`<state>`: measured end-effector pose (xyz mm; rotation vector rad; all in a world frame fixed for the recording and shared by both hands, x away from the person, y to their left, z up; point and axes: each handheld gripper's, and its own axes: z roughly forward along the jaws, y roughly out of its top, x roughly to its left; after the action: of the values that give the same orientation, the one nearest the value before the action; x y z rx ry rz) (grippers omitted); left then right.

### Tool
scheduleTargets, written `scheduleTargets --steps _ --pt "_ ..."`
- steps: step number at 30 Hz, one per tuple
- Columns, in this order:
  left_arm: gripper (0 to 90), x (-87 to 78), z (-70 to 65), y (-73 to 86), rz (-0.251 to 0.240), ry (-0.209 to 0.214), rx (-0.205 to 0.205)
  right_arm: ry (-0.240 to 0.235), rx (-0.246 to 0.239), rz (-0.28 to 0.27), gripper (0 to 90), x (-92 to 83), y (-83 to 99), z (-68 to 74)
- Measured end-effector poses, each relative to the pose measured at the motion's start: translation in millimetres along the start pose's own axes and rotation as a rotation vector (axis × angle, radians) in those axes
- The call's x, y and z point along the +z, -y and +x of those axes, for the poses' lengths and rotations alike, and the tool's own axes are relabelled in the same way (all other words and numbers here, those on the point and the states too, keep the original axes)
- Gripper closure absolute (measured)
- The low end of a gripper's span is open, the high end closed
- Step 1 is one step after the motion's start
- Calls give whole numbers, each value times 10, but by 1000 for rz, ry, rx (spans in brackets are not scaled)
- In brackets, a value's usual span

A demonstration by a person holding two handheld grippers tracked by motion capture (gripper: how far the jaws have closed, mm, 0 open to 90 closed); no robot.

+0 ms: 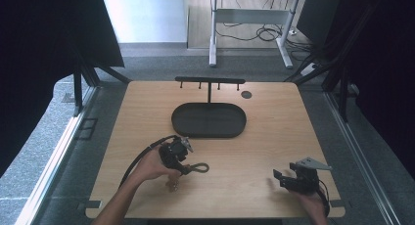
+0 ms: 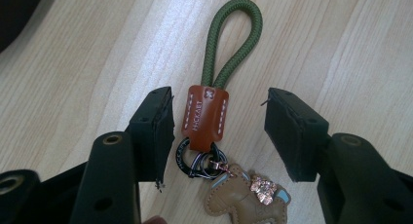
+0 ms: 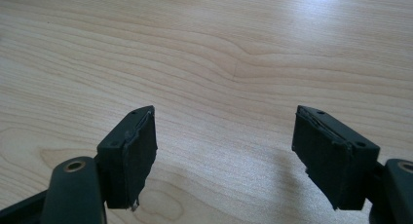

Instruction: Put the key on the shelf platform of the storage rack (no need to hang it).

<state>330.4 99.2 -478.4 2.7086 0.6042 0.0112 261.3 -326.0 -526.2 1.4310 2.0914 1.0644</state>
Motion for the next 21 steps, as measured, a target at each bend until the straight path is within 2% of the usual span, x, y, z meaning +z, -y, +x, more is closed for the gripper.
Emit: scheduleTargets --steps 6,21 --pt "448 1 3 -22 15 -7 5 -14 1 -8 245 -16 -16 25" --pt "476 68 29 -39 61 -9 19 -13 -4 -1 245 4 -4 29"
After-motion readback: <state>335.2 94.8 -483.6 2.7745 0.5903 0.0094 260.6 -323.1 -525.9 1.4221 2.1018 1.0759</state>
